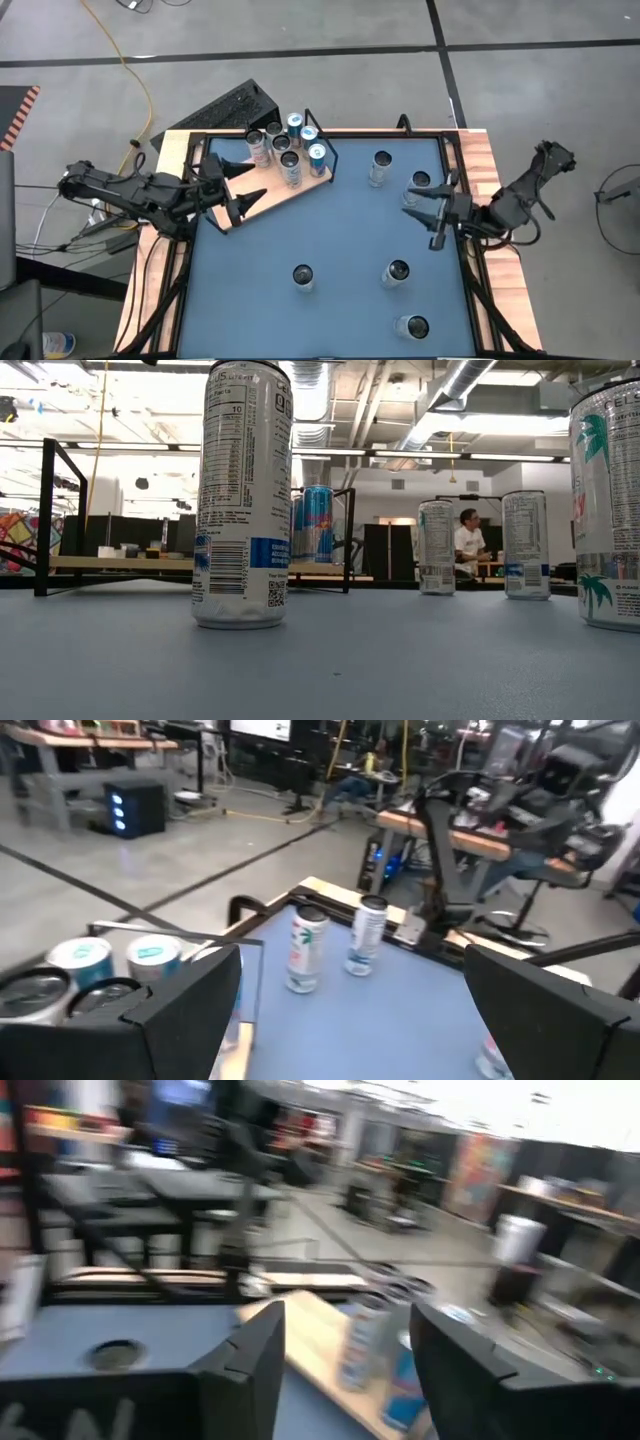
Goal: Place canned beverage on shelf
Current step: Put the top white and pink soda can on the shelf aligned with the other white and pink soda can
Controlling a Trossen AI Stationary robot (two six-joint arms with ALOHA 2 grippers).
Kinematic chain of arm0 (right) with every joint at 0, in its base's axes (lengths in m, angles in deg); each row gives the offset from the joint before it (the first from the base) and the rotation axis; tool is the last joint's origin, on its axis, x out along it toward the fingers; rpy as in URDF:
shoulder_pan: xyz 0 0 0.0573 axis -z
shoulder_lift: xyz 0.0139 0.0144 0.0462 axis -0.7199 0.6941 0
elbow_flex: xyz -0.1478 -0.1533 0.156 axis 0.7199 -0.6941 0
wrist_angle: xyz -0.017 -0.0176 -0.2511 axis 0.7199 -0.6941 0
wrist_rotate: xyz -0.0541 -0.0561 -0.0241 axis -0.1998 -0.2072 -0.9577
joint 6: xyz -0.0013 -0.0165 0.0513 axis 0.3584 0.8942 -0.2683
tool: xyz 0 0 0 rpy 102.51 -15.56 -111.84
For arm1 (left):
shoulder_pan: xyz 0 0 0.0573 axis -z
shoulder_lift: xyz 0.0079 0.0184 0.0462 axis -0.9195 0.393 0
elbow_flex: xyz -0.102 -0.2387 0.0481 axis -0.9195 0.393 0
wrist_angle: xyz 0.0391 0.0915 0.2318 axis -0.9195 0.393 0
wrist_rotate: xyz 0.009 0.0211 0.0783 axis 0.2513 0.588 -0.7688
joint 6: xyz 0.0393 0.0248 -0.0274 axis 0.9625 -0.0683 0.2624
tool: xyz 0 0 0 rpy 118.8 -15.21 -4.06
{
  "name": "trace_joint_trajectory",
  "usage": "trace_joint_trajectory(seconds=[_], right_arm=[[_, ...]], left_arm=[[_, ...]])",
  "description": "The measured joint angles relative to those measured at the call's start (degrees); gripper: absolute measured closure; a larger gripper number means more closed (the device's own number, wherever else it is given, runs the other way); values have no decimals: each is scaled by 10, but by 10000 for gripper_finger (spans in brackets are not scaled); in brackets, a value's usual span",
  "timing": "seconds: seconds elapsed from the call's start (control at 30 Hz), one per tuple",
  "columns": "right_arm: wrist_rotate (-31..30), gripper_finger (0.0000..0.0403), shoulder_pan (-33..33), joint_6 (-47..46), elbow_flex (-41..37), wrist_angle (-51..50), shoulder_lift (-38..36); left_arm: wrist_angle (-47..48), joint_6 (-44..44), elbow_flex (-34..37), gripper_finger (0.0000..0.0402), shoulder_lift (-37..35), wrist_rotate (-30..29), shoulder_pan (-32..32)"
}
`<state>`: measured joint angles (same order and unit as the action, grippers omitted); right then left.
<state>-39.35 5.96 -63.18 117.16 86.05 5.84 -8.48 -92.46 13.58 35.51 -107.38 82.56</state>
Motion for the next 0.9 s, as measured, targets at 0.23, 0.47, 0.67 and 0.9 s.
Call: trace_joint_trajectory(seconds=[0.23,0.47,0.67,0.9], right_arm=[[-132,175,-36,-58,0,2,3],[-197,178,-28,-58,23,1,3],[-150,190,21,-17,55,-2,1],[26,200,87,-92,120,-217,9]], left_arm=[[0,-49,0,33,0,13,0],[0,-51,0,33,1,32,0],[1,-50,0,33,1,29,0],[1,-49,0,33,1,27,0]])
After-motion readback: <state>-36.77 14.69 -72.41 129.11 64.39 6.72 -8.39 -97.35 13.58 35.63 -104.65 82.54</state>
